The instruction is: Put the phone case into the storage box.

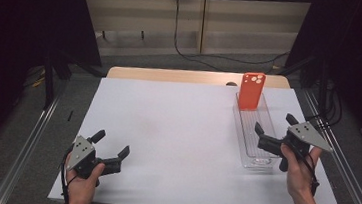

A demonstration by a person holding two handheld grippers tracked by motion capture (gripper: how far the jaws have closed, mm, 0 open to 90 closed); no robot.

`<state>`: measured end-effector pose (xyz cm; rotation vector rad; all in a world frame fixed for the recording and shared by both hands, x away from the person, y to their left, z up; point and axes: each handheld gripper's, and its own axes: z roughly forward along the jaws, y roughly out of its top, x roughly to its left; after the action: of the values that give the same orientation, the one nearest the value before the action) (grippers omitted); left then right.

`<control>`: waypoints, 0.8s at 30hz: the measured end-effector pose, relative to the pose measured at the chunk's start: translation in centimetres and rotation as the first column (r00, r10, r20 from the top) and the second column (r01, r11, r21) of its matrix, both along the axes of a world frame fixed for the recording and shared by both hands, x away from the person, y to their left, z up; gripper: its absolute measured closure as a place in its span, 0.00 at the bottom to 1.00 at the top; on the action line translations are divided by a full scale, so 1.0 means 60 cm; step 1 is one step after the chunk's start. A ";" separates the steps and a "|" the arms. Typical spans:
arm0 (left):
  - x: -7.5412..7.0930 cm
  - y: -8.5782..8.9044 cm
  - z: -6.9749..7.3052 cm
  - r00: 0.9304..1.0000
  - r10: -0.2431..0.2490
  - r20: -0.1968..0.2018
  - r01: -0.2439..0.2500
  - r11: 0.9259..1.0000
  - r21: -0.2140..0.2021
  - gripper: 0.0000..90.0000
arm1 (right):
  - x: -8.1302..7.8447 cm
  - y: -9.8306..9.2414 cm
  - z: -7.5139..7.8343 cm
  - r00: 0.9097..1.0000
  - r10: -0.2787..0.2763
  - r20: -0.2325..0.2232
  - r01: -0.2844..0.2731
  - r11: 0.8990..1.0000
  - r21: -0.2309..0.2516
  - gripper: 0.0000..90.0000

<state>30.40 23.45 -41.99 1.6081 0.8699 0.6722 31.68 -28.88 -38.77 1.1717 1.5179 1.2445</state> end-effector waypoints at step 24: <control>-0.010 0.002 0.002 1.000 0.007 0.004 -0.007 1.000 0.008 0.02 | -0.082 -0.004 -0.044 0.998 0.052 -0.030 -0.052 0.999 0.018 0.00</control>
<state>29.83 23.57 -41.86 1.6111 0.8713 0.6851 26.76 -29.14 -41.39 1.1740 1.5716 1.2820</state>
